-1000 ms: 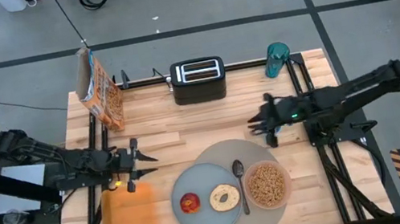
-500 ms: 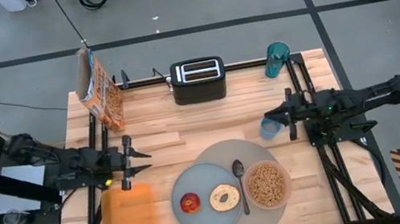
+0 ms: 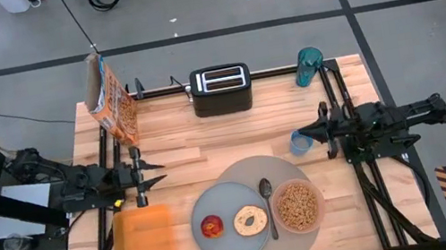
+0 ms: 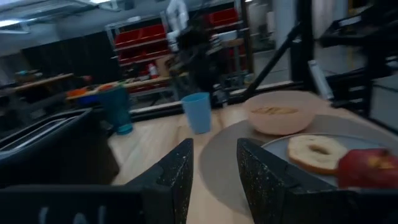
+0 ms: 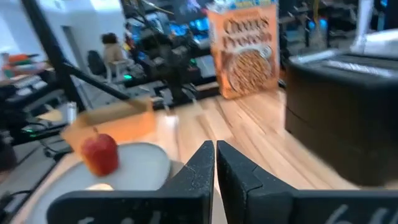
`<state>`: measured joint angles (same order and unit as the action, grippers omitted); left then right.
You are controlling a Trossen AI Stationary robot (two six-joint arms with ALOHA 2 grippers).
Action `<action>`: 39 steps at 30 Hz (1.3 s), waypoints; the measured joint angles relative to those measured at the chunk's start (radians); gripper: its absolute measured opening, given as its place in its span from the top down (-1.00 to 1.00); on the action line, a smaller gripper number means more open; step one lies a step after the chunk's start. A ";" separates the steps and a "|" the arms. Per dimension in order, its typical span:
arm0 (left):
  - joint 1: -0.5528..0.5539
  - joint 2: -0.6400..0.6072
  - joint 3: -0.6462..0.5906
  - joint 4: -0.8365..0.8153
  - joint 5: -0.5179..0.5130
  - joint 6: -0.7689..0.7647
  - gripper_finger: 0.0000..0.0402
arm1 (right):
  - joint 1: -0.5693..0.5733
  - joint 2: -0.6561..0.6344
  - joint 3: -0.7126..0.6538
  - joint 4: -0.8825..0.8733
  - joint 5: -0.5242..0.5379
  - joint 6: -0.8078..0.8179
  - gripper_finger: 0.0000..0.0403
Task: Arrange a breakfast setting
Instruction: Return to Home Position
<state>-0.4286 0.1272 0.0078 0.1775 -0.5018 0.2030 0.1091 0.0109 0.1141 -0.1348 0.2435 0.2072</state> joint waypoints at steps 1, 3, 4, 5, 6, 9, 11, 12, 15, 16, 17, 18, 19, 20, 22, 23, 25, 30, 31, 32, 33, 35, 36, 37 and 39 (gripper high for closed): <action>0.000 0.000 0.000 0.004 0.020 0.000 0.36 | 0.000 0.001 -0.010 0.002 0.017 0.011 0.87; -0.001 0.001 0.000 0.002 0.040 0.004 0.41 | 0.000 0.001 -0.030 0.013 0.039 0.040 0.87; -0.001 0.001 0.000 0.003 0.043 0.003 0.43 | 0.000 0.001 -0.040 0.010 0.044 0.058 0.87; -0.001 0.002 0.000 0.006 0.043 -0.001 0.44 | 0.000 0.001 -0.049 0.006 0.043 0.077 0.88; -0.001 0.002 0.000 0.004 0.043 -0.006 0.45 | 0.000 0.003 -0.050 0.007 0.035 0.092 0.88; 0.000 0.002 0.000 0.004 0.043 -0.048 0.46 | 0.000 0.005 -0.050 0.014 -0.015 0.123 0.88; 0.000 0.002 0.000 0.005 0.043 -0.109 0.46 | 0.000 0.005 -0.051 0.015 -0.042 0.127 0.88; 0.000 0.002 0.000 0.005 0.044 -0.157 0.46 | 0.000 0.005 -0.051 0.014 -0.053 0.127 0.88; 0.000 0.002 0.000 0.005 0.045 -0.307 0.46 | 0.000 0.005 -0.051 0.015 -0.062 0.126 0.88; 0.000 0.002 0.000 0.005 0.044 -0.343 0.46 | 0.000 0.005 -0.051 0.014 -0.062 0.126 0.88; 0.000 0.002 0.000 0.005 0.044 -0.369 0.46 | 0.000 0.005 -0.051 0.014 -0.062 0.125 0.88; 0.000 0.002 0.000 0.005 0.044 -0.385 0.46 | 0.000 0.005 -0.051 0.015 -0.062 0.125 0.88; 0.000 0.002 0.000 0.005 0.044 -0.398 0.46 | 0.000 0.005 -0.051 0.015 -0.062 0.125 0.88; 0.000 0.003 0.000 0.005 0.044 -0.401 0.46 | 0.000 0.005 -0.051 0.014 -0.062 0.124 0.88; 0.000 0.003 -0.001 0.005 0.044 -0.401 0.46 | 0.000 0.005 -0.051 0.014 -0.062 0.124 0.88; 0.000 0.003 0.000 0.005 0.044 -0.401 0.46 | 0.000 0.005 -0.051 0.014 -0.062 0.124 0.89; 0.000 0.003 0.000 0.005 0.044 -0.401 0.46 | 0.000 0.005 -0.051 0.014 -0.062 0.123 0.88; 0.000 0.003 -0.001 0.005 0.044 -0.401 0.46 | 0.000 0.005 -0.051 0.014 -0.063 0.123 0.88; 0.000 0.003 -0.001 0.005 0.044 -0.401 0.46 | 0.000 0.005 -0.051 0.014 -0.063 0.123 0.88; 0.000 0.003 -0.001 0.005 0.044 -0.401 0.46 | 0.000 0.005 -0.051 0.014 -0.063 0.123 0.88; 0.000 0.002 -0.001 0.005 0.044 -0.401 0.46 | 0.000 0.005 -0.051 0.014 -0.063 0.123 0.89; 0.000 0.003 -0.001 0.005 0.044 -0.401 0.46 | 0.000 0.005 -0.051 0.014 -0.063 0.123 0.89; 0.000 0.003 -0.001 0.005 0.044 -0.401 0.46 | 0.000 0.005 -0.051 0.014 -0.063 0.123 0.89; 0.000 0.002 -0.001 0.005 0.044 -0.401 0.46 | 0.000 0.005 -0.051 0.014 -0.063 0.123 0.89; 0.000 0.003 -0.001 0.005 0.044 -0.401 0.46 | 0.000 0.005 -0.051 0.014 -0.063 0.123 0.89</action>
